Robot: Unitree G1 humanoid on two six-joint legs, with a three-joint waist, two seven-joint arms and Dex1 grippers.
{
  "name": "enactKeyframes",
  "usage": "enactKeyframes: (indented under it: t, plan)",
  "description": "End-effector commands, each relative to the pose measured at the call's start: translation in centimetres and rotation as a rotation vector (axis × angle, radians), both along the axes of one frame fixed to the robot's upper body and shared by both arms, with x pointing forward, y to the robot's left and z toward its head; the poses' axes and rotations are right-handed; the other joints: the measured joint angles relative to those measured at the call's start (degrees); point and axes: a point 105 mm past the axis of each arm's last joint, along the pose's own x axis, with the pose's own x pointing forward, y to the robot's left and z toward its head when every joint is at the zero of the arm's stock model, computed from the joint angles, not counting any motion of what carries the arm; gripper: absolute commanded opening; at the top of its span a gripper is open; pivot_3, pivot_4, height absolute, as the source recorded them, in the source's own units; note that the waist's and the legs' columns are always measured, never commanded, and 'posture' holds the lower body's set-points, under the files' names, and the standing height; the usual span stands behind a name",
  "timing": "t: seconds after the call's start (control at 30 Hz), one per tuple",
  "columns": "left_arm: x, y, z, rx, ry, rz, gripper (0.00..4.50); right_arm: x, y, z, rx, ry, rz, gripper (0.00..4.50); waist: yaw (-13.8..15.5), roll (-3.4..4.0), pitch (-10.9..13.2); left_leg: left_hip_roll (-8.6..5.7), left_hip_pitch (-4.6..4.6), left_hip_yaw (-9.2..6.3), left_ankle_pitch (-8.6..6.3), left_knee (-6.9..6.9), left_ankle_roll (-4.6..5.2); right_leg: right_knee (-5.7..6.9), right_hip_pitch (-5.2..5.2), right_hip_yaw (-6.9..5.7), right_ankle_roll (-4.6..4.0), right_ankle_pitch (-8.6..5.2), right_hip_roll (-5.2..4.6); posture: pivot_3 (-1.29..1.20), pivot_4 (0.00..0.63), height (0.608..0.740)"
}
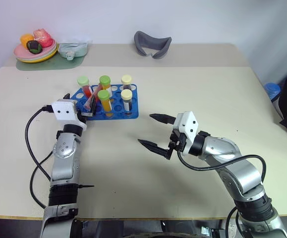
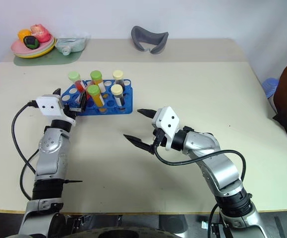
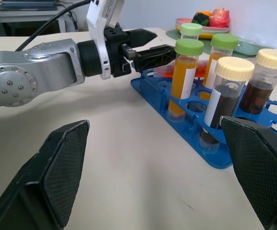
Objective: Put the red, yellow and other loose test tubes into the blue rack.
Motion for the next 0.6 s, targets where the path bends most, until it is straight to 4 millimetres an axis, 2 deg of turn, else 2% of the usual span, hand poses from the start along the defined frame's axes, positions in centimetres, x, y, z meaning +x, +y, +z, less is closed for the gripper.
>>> enactKeyframes:
  t: [0.03, 0.3, 0.6]
  plan:
    - [0.3, -0.7, 1.7, 0.017, -0.015, -0.035, 4.47, -0.4, 0.0, 1.1, 0.020, -0.039, 0.009, 4.50, 0.01, 0.00, 0.00, 0.00, 0.00, 0.00, 0.00, 0.00, 0.00, 0.00, 0.00, 0.00, 0.00, 0.00, 0.00, 0.00, 0.150, 0.740]
    - [1.6, -1.7, 1.8, 0.083, 0.259, -0.115, 4.47, -0.4, -0.1, 1.0, 0.021, -0.035, 0.003, 4.50, -0.13, 0.00, 0.00, 0.00, -0.01, -0.02, 0.00, -0.01, 0.00, 0.01, -0.02, 0.00, 0.00, 0.00, 0.02, 0.00, 0.150, 0.740]
    - [2.0, -3.0, 1.9, 0.093, 0.413, -0.181, 4.47, -0.3, 0.1, 1.0, 0.030, -0.032, 0.004, 4.50, 0.15, 0.00, 0.01, -0.01, -0.04, -0.02, 0.00, -0.01, 0.00, -0.02, -0.01, -0.01, 0.00, -0.01, 0.00, 0.00, 0.150, 0.740]
